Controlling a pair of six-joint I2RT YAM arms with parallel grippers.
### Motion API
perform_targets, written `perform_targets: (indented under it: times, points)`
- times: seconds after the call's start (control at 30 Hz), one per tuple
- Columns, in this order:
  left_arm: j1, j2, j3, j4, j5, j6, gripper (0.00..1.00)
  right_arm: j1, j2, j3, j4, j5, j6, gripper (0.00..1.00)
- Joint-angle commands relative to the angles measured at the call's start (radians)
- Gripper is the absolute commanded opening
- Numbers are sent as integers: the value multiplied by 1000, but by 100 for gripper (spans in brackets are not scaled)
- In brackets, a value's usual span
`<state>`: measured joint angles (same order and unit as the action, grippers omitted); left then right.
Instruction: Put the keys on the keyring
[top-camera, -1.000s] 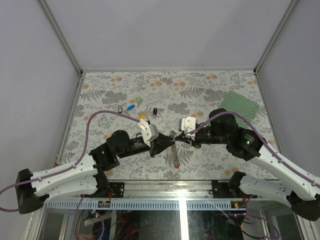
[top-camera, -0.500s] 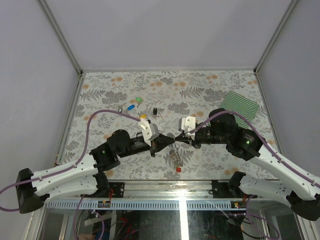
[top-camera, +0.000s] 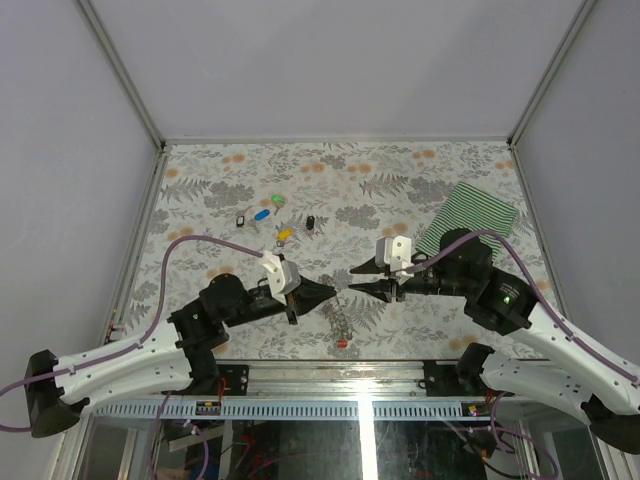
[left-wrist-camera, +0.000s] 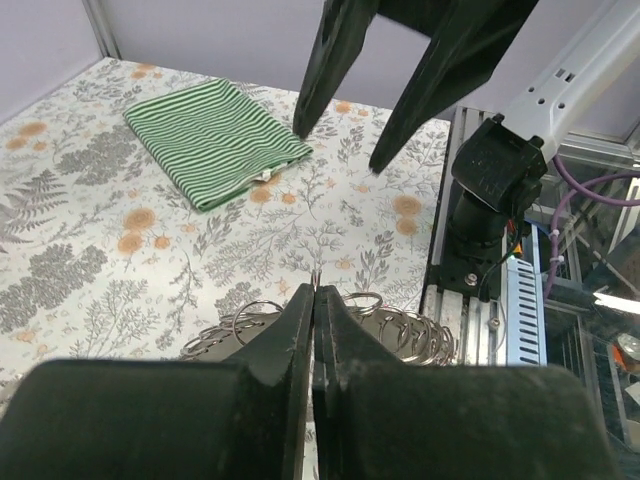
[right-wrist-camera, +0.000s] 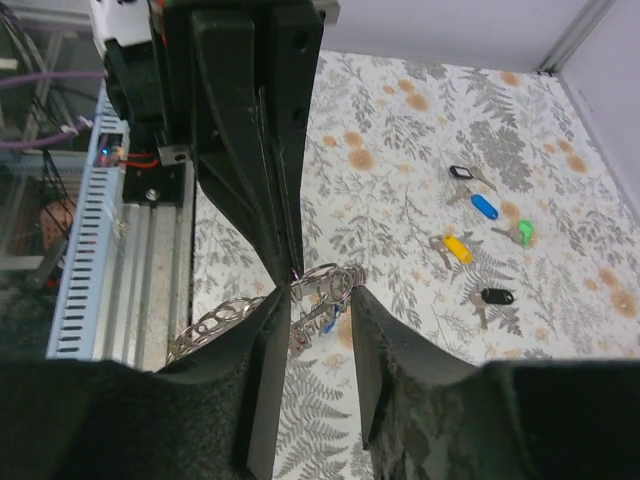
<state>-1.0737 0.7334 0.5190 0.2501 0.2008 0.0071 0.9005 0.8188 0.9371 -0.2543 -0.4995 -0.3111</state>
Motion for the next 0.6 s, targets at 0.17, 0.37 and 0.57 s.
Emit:
perform_targets:
  times: [0.17,0.37,0.57]
  points:
    - [55,-56,-46,188,63,-102,0,7,28,-14,196,-54,262,50]
    - [285,-55,-93,329,335,-270,0,-66,104,-13,271,-262,360,51]
    - [337,-81,-101,377,414,-282,0,-184,100,-99,542,-435,529,53]
